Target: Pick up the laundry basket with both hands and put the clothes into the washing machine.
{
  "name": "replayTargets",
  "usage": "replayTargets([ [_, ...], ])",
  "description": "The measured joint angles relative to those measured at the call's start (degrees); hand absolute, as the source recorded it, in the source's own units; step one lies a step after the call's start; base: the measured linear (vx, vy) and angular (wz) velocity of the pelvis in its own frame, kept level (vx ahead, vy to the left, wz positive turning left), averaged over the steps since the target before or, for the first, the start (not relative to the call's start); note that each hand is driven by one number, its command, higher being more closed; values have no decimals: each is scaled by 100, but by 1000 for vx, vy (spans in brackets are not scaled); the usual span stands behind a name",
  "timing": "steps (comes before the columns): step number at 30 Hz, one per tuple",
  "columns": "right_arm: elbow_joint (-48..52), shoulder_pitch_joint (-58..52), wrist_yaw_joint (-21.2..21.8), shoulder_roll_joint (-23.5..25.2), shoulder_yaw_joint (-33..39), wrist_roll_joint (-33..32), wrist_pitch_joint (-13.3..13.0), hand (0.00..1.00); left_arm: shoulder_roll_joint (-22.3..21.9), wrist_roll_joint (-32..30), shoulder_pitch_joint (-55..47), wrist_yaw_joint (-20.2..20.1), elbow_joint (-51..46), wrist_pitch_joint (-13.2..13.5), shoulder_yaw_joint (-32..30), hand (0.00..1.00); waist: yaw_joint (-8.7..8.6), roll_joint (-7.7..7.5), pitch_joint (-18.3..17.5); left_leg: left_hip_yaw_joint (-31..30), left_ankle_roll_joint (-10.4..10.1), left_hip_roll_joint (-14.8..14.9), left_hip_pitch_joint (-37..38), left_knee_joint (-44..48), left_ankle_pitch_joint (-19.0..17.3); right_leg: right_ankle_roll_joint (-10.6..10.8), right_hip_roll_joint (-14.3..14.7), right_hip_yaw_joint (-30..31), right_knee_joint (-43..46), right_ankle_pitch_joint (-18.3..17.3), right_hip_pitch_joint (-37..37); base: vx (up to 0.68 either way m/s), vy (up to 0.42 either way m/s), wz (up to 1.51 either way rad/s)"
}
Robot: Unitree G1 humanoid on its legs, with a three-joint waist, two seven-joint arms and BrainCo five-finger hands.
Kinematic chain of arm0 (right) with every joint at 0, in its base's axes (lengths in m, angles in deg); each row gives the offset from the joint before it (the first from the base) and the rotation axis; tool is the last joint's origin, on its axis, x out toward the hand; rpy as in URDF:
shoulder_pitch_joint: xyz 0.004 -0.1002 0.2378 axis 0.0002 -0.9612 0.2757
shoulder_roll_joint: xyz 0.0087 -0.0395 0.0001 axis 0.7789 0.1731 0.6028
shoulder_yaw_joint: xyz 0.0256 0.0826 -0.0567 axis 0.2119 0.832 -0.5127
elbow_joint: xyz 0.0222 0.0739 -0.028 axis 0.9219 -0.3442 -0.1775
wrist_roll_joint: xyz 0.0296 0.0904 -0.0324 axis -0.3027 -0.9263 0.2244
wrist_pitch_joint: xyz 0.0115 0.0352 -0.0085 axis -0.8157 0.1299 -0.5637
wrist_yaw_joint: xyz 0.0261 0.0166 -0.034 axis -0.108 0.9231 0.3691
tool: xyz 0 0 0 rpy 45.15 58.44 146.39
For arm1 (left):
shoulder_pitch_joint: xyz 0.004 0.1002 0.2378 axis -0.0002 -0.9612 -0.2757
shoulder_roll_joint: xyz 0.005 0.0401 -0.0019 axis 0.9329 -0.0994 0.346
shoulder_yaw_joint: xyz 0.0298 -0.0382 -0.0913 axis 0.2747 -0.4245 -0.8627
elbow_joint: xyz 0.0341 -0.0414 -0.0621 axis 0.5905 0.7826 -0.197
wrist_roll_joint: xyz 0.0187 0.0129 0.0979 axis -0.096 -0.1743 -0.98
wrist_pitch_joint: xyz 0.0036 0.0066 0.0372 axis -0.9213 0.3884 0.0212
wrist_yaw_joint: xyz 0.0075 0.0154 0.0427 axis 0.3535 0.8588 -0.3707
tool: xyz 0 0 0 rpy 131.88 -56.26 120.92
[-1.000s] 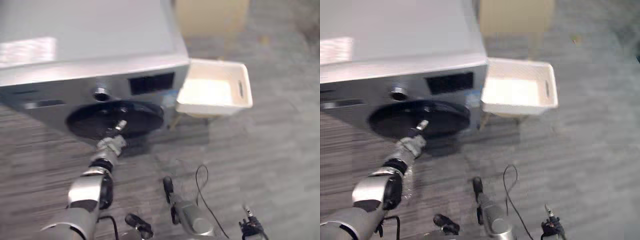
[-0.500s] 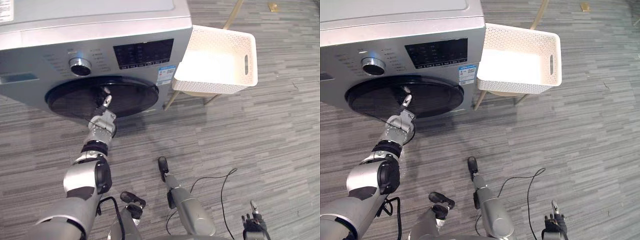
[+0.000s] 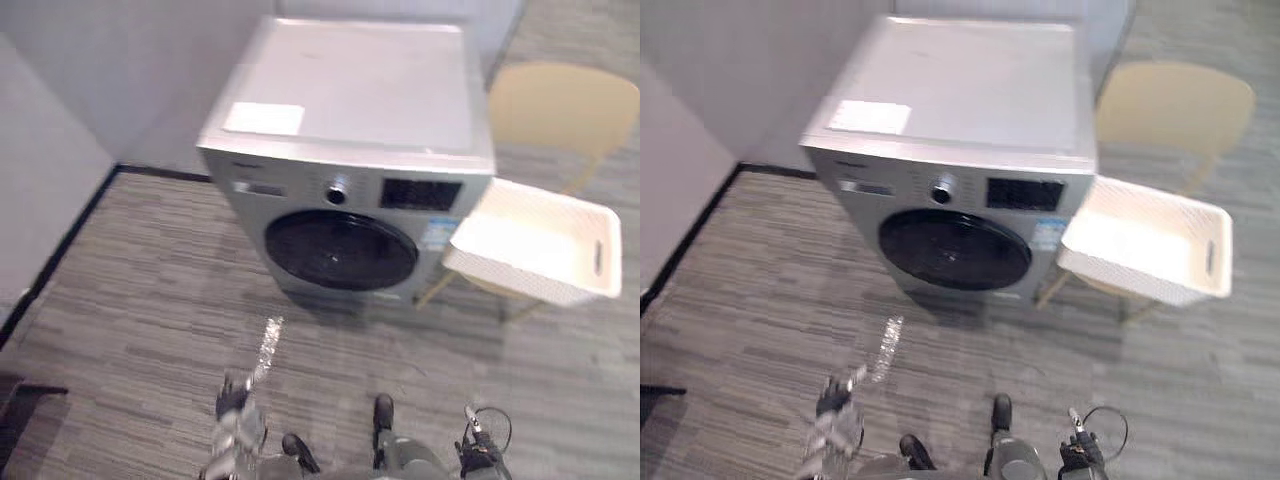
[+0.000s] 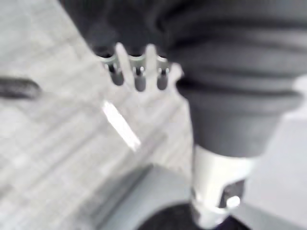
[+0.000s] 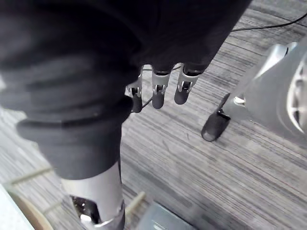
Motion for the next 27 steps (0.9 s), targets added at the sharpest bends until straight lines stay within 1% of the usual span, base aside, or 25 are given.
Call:
replayTargets([
  [1,-66,3,-10,-10,-12,74,4,0,31,-165,-94,-18,209,-54,-15,0,47,0,-45,-60,43,-46,44,-55,32,25,-32,-73,0,-18,62,75,138,67],
  [2,-229,21,-30,-46,-47,172,16,0,126,-309,-218,-110,401,-120,-169,0,111,-12,-142,-202,81,-142,83,-129,87,77,-116,-226,0,-56,164,75,128,68],
  [4,-429,160,-83,-100,-101,299,35,0,248,-368,-288,-231,815,-189,-319,0,120,-12,-169,-389,120,-282,252,-267,111,124,-211,-416,-1,-90,384,59,141,55],
  [5,-487,219,-91,-103,-125,373,44,0,239,-320,-341,-334,1068,-275,-582,0,120,-18,-245,-467,134,-364,332,-344,120,162,-243,-471,-1,-116,474,23,102,37],
  [6,-556,264,-89,-105,-164,467,55,0,265,-338,-395,-382,1194,-329,-712,0,150,-28,-348,-541,181,-444,383,-454,151,193,-297,-553,-1,-134,522,28,88,33],
  [7,-618,317,-87,-110,-164,513,74,0,283,-344,-417,-416,1237,-381,-780,0,173,-35,-372,-570,184,-474,418,-484,153,195,-317,-584,-1,-135,557,27,85,27],
  [8,-669,449,-88,-111,-167,615,156,0,298,-362,-496,-491,1294,-500,-889,0,244,-49,-410,-618,189,-533,509,-547,156,215,-359,-611,-1,-148,636,19,80,15],
  [10,-768,556,-86,-128,-212,694,170,0,321,-351,-548,-491,1296,-598,-902,0,286,-65,-432,-697,224,-605,547,-619,178,235,-411,-677,-1,-159,669,-21,66,20],
  [12,-869,689,-86,-158,-225,706,175,0,320,-238,-578,-497,1291,-612,-890,0,285,-66,-434,-812,276,-684,541,-676,212,270,-467,-768,1,-172,681,-32,47,30],
  [13,-869,719,-86,-176,-229,705,173,0,321,-170,-579,-495,1289,-610,-858,0,287,-66,-435,-896,284,-754,526,-688,217,325,-519,-836,36,-214,685,-7,63,43],
  [16,-869,667,-91,-278,-227,684,167,0,307,-33,-578,-474,1286,-582,-690,0,267,-50,-422,-1102,345,-842,561,-696,123,407,-811,-973,869,-676,479,30,70,37],
  [17,-865,632,-94,-307,-230,672,165,0,339,-2,-553,-460,1283,-543,-566,0,256,-78,-403,-1214,409,-937,653,-735,38,463,-1072,-987,1597,-1007,305,52,74,26],
  [18,-856,603,-94,-320,-260,670,159,0,358,1,-542,-455,1280,-535,-518,0,251,-103,-387,-1281,453,-1011,725,-777,7,493,-1225,-963,1993,-1145,219,69,90,24],
  [19,-844,548,-91,-369,-441,647,157,0,395,44,-501,-447,1276,-523,-355,0,249,-100,-338,-1317,496,-1102,834,-820,-22,277,-1532,-820,3027,-1306,-140,44,94,19],
  [20,-771,482,-72,-342,-507,590,81,0,430,67,-451,-445,1263,-497,-185,0,223,-99,-295,-1371,562,-1142,967,-813,-67,-132,-1749,-504,4092,-1222,-575,104,93,29],
  [21,-649,441,-85,-344,-608,497,37,0,465,71,-448,-448,1176,-494,-61,0,151,-49,-235,-1498,582,-1121,1094,-779,-134,-98,-1732,-22,4825,-1219,-915,108,50,39],
  [22,-655,436,-90,-344,-640,452,52,0,483,73,-438,-448,1151,-475,-8,0,89,-87,-232,-1578,597,-1096,1139,-760,-157,16,-1683,170,5039,-1328,-1006,173,-12,57],
  [23,-655,411,-92,-321,-655,440,56,0,492,72,-430,-453,1095,-432,71,0,48,-139,-221,-1681,598,-1058,1197,-784,-161,181,-1565,339,5082,-1491,-1167,143,-42,49],
  [24,-657,400,-98,-311,-645,439,55,0,466,69,-350,-456,1054,-405,80,0,51,-158,-202,-1721,582,-1032,1207,-786,-175,196,-1508,377,4959,-1531,-1237,202,-73,58],
  [25,-705,363,-100,-292,-607,437,68,0,390,66,-220,-454,1058,-390,91,0,56,-126,-160,-1861,511,-928,1224,-738,-230,227,-1289,517,4239,-1529,-1343,202,-84,47],
  [26,-735,349,-103,-274,-566,434,83,0,388,49,-177,-459,1055,-384,100,0,52,-102,-137,-1942,470,-864,1210,-709,-255,260,-1190,621,3858,-1503,-1349,348,-170,69],
  [27,-842,316,-105,-239,-435,419,122,0,390,-48,-112,-460,1056,-381,98,0,31,-105,-79,-2078,342,-731,1165,-599,-345,368,-1025,917,3027,-1322,-1342,328,-178,56],
])
